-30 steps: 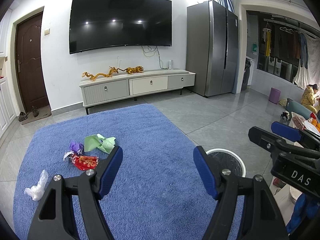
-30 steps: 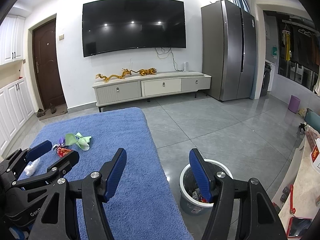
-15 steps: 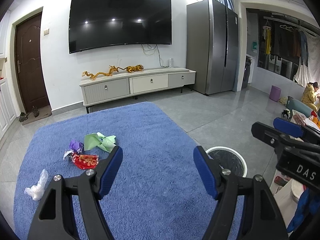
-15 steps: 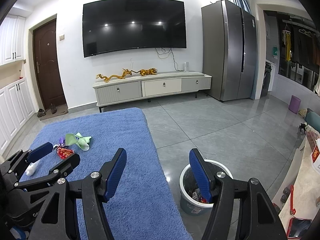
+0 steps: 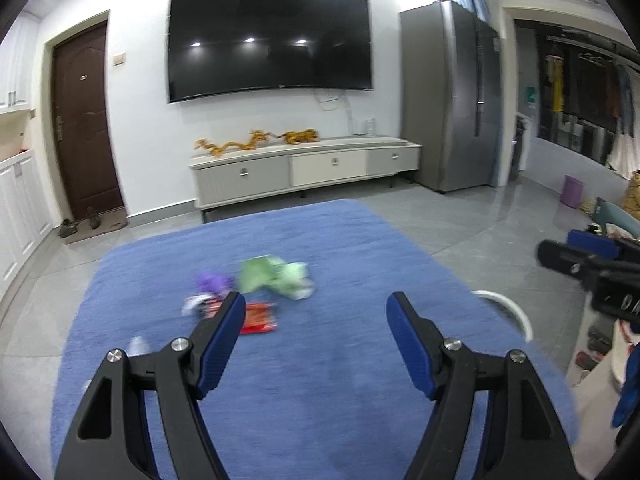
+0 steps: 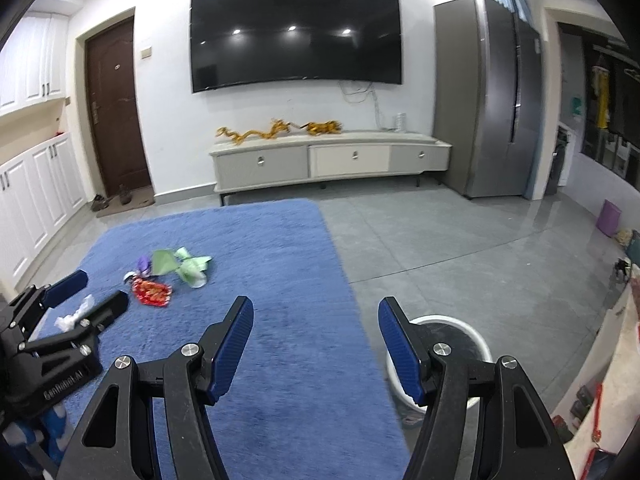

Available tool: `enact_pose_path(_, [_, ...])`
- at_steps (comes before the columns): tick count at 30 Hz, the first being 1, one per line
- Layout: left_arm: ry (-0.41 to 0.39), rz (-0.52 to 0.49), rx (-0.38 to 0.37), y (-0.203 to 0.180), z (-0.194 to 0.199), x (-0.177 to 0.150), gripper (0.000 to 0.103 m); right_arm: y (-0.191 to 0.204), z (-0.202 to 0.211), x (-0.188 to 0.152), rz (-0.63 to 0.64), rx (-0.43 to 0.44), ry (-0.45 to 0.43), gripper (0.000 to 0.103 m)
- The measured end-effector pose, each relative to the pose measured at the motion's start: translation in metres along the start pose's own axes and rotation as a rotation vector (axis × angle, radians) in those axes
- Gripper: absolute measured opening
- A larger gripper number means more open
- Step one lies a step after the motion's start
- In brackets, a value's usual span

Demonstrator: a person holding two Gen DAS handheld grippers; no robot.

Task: Collect trash
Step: 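Move both open tools back over the rug toward the remaining trash, then grasp the clear plastic bag with the left tool while the right tool grasps the red chip bag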

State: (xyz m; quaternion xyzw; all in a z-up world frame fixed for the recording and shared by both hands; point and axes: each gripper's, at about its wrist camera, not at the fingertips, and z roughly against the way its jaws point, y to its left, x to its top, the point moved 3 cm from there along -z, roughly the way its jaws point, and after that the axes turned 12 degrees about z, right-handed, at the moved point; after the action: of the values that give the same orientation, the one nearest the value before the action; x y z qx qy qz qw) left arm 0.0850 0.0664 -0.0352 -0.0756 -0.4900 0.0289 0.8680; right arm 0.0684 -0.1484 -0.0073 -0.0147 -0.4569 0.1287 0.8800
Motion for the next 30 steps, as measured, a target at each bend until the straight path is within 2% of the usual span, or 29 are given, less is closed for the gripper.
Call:
enact_pose_path(5, [0.012,0.036,0.123,0.076,-0.01,-0.006,0.072,0.024,-0.029,0.005,0.043,0.087,0.037,0.063])
enact_pose_path(12, [0.068,0.038,0.241,0.16,-0.025,-0.018,0.072,0.069,-0.085,0.014,0.088,0.285,0.101,0.063])
enact_pose_path(18, [0.119,0.037,0.194,0.184,-0.038,-0.023,0.072,0.126,-0.132,0.03,0.182,0.459,0.14,0.063])
enact_pose_path(22, [0.146,0.041,0.172,0.188,-0.049,-0.025,0.072,0.164,-0.157,0.04,0.265,0.54,0.147,0.063])
enact_pose_path(27, [0.182,0.069,0.134,0.193,-0.057,-0.028,0.072,0.195,-0.178,0.04,0.341,0.598,0.178,0.063])
enact_pose_path(30, [0.202,0.089,0.117,0.195,-0.06,-0.029,0.071,0.207,-0.187,0.04,0.377,0.593,0.185,0.063])
